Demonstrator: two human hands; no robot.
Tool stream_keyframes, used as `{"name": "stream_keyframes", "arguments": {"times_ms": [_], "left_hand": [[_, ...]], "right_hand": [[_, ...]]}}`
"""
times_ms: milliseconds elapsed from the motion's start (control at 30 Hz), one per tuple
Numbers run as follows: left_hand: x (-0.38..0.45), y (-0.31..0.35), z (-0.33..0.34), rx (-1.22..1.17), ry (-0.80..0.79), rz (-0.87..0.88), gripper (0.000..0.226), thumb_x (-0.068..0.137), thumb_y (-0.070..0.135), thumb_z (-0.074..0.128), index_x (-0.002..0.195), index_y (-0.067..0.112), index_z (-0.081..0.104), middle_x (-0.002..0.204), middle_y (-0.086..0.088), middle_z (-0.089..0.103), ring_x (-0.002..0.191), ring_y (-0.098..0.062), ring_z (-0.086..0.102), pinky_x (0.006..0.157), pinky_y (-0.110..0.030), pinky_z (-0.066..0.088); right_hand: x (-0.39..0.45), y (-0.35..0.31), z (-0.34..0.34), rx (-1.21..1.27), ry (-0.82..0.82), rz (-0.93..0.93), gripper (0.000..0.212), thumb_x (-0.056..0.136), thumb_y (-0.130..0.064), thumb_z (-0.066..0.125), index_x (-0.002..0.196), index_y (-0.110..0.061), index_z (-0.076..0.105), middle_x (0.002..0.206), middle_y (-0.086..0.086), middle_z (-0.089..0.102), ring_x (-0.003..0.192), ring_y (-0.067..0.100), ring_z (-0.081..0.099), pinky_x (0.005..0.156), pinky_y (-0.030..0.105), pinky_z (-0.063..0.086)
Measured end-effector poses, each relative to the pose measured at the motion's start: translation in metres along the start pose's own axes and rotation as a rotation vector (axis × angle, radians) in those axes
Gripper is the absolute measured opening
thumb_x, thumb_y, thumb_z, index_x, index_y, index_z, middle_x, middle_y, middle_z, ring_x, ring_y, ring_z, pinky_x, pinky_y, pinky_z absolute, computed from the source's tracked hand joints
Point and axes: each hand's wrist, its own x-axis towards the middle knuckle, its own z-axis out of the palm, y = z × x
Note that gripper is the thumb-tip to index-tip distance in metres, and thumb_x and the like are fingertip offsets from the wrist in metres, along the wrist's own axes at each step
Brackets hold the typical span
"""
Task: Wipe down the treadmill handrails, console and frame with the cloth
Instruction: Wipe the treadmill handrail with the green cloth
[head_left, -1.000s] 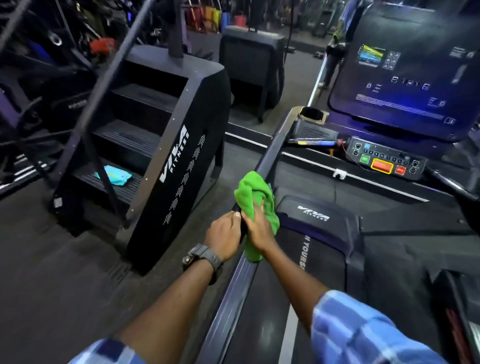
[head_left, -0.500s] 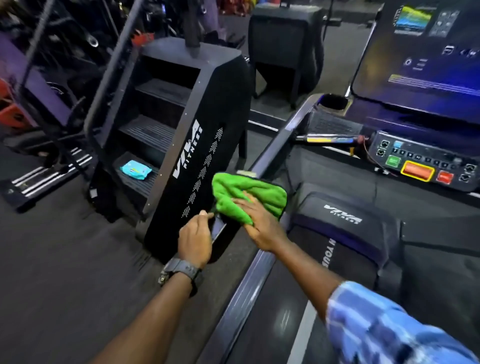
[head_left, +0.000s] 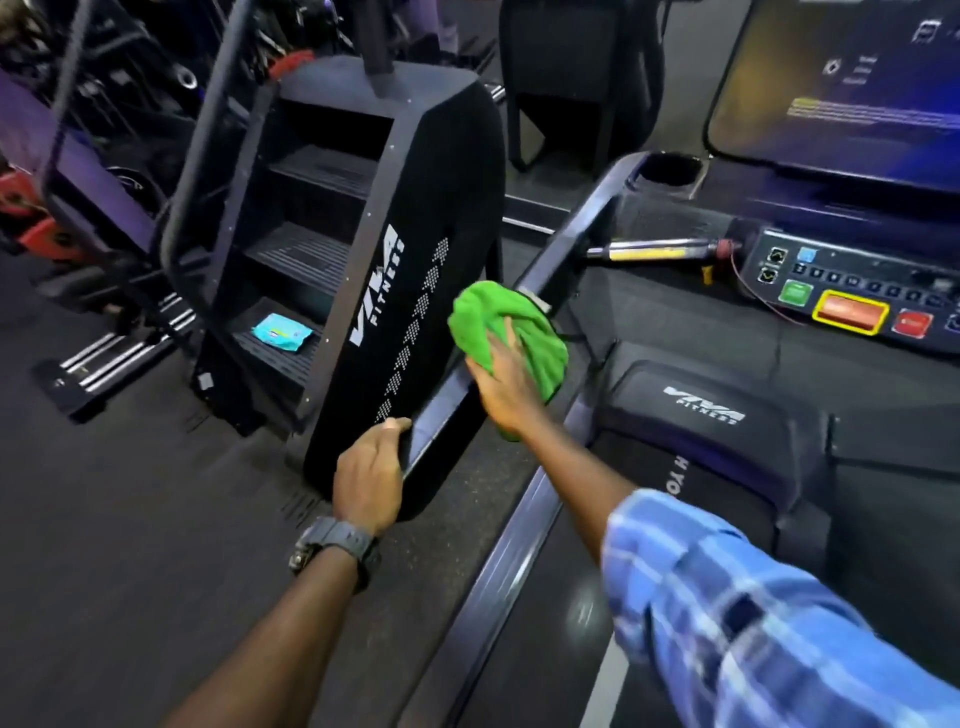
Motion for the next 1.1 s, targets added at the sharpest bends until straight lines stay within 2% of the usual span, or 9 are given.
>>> {"name": "stream_keyframes", "arguments": {"times_ms": [100, 200, 267, 367, 467, 567, 733, 900, 1100], "left_hand": [[0.002, 0.003, 0.003, 0.020, -0.009, -0.030, 0.045, 0.098, 0.028, 0.027, 0.114, 0.012, 0.066, 0.127, -0.011, 0.061, 0.121, -0.025, 0.052, 0.086, -0.016, 0.028], [0.005, 0.010, 0.003, 0.051, -0.022, -0.035, 0.044, 0.101, 0.026, 0.027, 0.116, 0.010, 0.065, 0.129, -0.017, 0.059, 0.122, -0.031, 0.050, 0.086, -0.023, 0.028], [0.005, 0.011, 0.004, 0.026, -0.035, -0.050, 0.041, 0.102, 0.024, 0.028, 0.120, 0.015, 0.064, 0.133, -0.011, 0.057, 0.127, -0.026, 0.047, 0.092, -0.022, 0.029], [0.003, 0.015, 0.006, 0.014, -0.028, -0.067, 0.043, 0.102, 0.029, 0.026, 0.121, 0.020, 0.064, 0.135, -0.007, 0.056, 0.128, -0.024, 0.045, 0.097, -0.026, 0.029], [0.003, 0.017, 0.007, 0.031, -0.022, -0.094, 0.044, 0.102, 0.029, 0.024, 0.120, 0.021, 0.064, 0.137, -0.008, 0.054, 0.129, -0.025, 0.044, 0.102, -0.029, 0.028], [0.003, 0.020, 0.008, 0.028, 0.002, -0.092, 0.044, 0.102, 0.029, 0.025, 0.119, 0.021, 0.065, 0.138, -0.009, 0.053, 0.130, -0.025, 0.043, 0.103, -0.030, 0.028], [0.005, 0.019, 0.006, 0.029, -0.009, -0.091, 0.045, 0.102, 0.031, 0.025, 0.117, 0.023, 0.066, 0.140, -0.009, 0.051, 0.131, -0.025, 0.043, 0.105, -0.032, 0.029], [0.008, 0.011, 0.010, 0.012, 0.013, -0.079, 0.046, 0.101, 0.034, 0.025, 0.114, 0.024, 0.069, 0.132, -0.005, 0.059, 0.126, -0.021, 0.048, 0.098, -0.027, 0.031], [0.018, 0.021, 0.015, -0.046, -0.029, -0.052, 0.045, 0.100, 0.036, 0.025, 0.116, 0.026, 0.066, 0.138, -0.004, 0.053, 0.129, -0.017, 0.045, 0.102, -0.028, 0.031]], "right_hand": [[-0.028, -0.012, 0.026, -0.137, -0.042, -0.251, 0.053, 0.086, -0.013, 0.056, 0.136, 0.001, 0.050, 0.143, 0.018, 0.050, 0.144, 0.037, 0.028, 0.120, 0.058, 0.010], [-0.089, 0.012, 0.023, 0.043, -0.098, -0.364, 0.057, 0.086, -0.010, 0.048, 0.142, -0.005, 0.044, 0.149, 0.000, 0.041, 0.147, 0.020, 0.021, 0.123, 0.034, 0.008], [-0.078, 0.016, 0.017, 0.219, 0.013, -0.197, 0.050, 0.094, -0.014, 0.046, 0.143, -0.007, 0.043, 0.150, -0.003, 0.033, 0.143, 0.005, 0.018, 0.121, 0.024, 0.012], [-0.023, -0.010, 0.019, 0.360, 0.154, 0.137, 0.058, 0.094, -0.029, 0.044, 0.148, -0.009, 0.037, 0.158, 0.003, 0.027, 0.149, 0.019, 0.003, 0.122, 0.028, 0.004], [-0.029, -0.014, 0.035, 0.316, 0.148, 0.040, 0.062, 0.095, -0.027, 0.045, 0.151, -0.007, 0.028, 0.160, 0.006, 0.023, 0.149, 0.023, -0.005, 0.121, 0.031, 0.000], [-0.096, 0.010, 0.064, 0.408, 0.121, -0.007, 0.059, 0.095, -0.029, 0.045, 0.150, -0.010, 0.032, 0.157, 0.001, 0.027, 0.148, 0.013, 0.012, 0.121, 0.023, 0.009], [-0.040, -0.003, 0.054, 0.867, 0.403, 0.552, 0.035, 0.100, -0.032, 0.045, 0.132, -0.018, 0.052, 0.130, -0.001, 0.055, 0.130, 0.023, 0.048, 0.108, 0.030, 0.035], [-0.024, 0.001, 0.062, 0.631, 0.354, 0.279, 0.062, 0.094, -0.036, 0.040, 0.152, -0.016, 0.026, 0.162, 0.001, 0.021, 0.150, 0.012, 0.007, 0.122, 0.026, 0.003], [-0.046, 0.015, 0.061, 0.702, 0.355, 0.454, 0.058, 0.090, -0.045, 0.040, 0.141, -0.017, 0.046, 0.147, 0.003, 0.047, 0.138, 0.021, 0.040, 0.117, 0.038, 0.029]]}}
